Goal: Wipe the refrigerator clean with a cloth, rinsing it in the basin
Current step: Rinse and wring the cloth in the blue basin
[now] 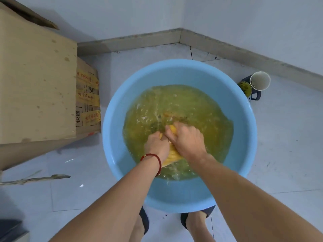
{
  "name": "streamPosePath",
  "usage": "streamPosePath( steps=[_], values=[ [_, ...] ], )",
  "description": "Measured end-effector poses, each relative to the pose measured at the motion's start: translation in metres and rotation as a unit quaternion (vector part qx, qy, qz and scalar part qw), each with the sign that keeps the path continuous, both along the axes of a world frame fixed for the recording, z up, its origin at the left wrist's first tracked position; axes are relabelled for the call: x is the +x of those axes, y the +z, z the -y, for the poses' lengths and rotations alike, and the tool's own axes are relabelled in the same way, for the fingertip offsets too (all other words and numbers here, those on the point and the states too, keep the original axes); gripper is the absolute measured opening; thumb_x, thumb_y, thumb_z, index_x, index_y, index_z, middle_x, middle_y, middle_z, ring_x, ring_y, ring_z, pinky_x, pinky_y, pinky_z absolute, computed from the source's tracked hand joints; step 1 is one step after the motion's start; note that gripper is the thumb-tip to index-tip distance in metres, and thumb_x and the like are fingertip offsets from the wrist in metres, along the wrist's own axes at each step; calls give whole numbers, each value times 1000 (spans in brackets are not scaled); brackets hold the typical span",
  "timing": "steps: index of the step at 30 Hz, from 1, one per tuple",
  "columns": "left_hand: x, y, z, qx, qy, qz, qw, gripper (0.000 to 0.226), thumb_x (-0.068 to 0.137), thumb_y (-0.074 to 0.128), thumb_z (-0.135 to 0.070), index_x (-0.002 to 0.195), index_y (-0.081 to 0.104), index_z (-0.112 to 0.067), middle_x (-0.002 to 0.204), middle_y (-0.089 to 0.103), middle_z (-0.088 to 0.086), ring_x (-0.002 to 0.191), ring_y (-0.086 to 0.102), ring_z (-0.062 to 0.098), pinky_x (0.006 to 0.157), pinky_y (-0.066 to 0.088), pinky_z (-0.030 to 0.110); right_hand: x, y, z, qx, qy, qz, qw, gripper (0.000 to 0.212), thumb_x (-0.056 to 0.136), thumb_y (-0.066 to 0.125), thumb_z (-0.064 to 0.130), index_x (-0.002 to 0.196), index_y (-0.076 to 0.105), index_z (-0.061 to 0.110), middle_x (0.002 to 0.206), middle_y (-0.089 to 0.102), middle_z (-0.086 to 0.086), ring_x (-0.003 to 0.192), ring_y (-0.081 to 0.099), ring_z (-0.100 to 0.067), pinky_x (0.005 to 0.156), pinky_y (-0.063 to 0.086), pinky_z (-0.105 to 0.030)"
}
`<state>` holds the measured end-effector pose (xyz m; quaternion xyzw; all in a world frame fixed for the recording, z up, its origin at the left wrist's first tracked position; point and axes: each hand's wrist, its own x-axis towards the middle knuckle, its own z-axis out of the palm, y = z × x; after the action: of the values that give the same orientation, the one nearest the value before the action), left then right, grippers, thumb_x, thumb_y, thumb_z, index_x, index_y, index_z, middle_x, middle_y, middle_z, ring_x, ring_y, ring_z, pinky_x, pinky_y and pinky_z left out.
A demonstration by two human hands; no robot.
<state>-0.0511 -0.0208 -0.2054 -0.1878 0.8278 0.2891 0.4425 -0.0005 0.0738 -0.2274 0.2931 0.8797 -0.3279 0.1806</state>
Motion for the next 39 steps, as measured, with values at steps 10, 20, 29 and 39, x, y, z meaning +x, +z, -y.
streamPosePath(
  steps=[10,20,29,39],
  values=[
    [2,-9,-3,23,158,48,986,53,97,27,-69,139,45,-44,138,54,10,123,54,36,111,41,52,-3,4,32,-147,-342,-5,928,39,99,47,30,137,53,26,143,37,-7,118,49,-31,99,40,-41],
    [-1,2,-16,-3,-20,-11,1000,39,106,44,-40,116,67,-9,120,68,15,115,62,36,93,49,35,-10,4,0,36,-109,63,991,42,103,44,52,115,63,16,113,69,-18,98,68,-43,75,48,-42],
    [10,-11,-7,-13,202,72,977,62,89,30,-78,143,38,-48,150,37,13,120,54,46,85,58,57,2,-3,6,-15,-161,50,986,58,85,39,44,136,50,18,136,44,-13,125,41,-37,106,37,-54],
    [6,-15,-12,-1,137,18,990,35,102,46,-47,94,61,-17,107,70,14,96,68,37,74,62,45,-10,16,13,-120,-209,-20,970,26,96,64,40,88,66,15,77,70,-4,73,68,-28,65,53,-32]
  ],
)
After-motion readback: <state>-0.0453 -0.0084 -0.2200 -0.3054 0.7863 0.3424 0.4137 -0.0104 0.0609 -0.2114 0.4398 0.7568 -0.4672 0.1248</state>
